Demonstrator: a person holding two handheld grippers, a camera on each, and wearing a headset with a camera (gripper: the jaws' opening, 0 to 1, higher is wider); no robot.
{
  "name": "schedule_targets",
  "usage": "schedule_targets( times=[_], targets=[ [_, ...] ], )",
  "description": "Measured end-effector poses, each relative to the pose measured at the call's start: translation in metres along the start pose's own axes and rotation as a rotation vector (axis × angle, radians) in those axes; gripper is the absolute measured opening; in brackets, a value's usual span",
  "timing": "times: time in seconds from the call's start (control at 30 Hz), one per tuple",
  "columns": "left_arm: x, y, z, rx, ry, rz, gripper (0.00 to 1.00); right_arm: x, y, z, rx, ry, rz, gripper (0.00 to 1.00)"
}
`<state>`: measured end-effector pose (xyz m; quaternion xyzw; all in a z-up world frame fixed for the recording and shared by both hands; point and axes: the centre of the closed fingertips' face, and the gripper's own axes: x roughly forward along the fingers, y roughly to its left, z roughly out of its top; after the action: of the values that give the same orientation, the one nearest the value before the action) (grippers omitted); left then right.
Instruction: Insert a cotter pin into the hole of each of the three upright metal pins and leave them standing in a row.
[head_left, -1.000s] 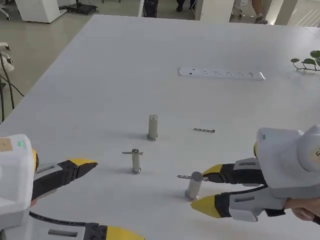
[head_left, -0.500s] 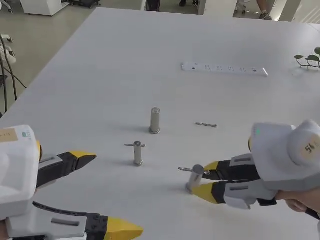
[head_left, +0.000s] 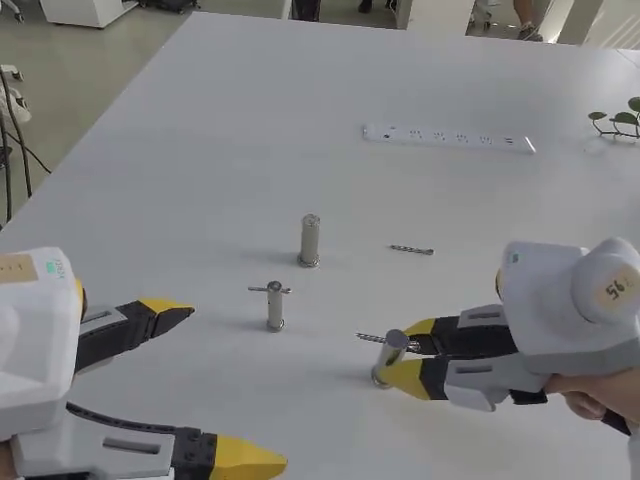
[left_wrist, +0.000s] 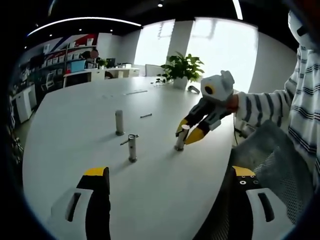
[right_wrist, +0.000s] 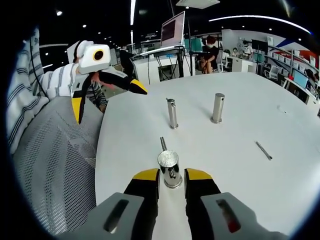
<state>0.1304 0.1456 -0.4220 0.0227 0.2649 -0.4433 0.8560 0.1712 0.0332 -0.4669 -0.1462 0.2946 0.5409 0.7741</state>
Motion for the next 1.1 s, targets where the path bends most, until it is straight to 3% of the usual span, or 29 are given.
schedule_targets(
  times=[0.23,0.63,1.1],
  targets=[
    [-0.001,0.002,0.000,0.007,0.004,0.008,0.97,0.005,0.001,-0.001,0.014,-0.009,-0.002,0.10],
    [-0.003,0.004,0.008,0.019,-0.017,0.014,0.95,0.005,-0.005,0.001,0.061,-0.076,-0.027,0.08],
    [-0.005,0.003,0.004,0.020,-0.003,0.011,0.94,0.007,-0.013,0.004,0.036,-0.077,-0.054,0.08]
  ],
)
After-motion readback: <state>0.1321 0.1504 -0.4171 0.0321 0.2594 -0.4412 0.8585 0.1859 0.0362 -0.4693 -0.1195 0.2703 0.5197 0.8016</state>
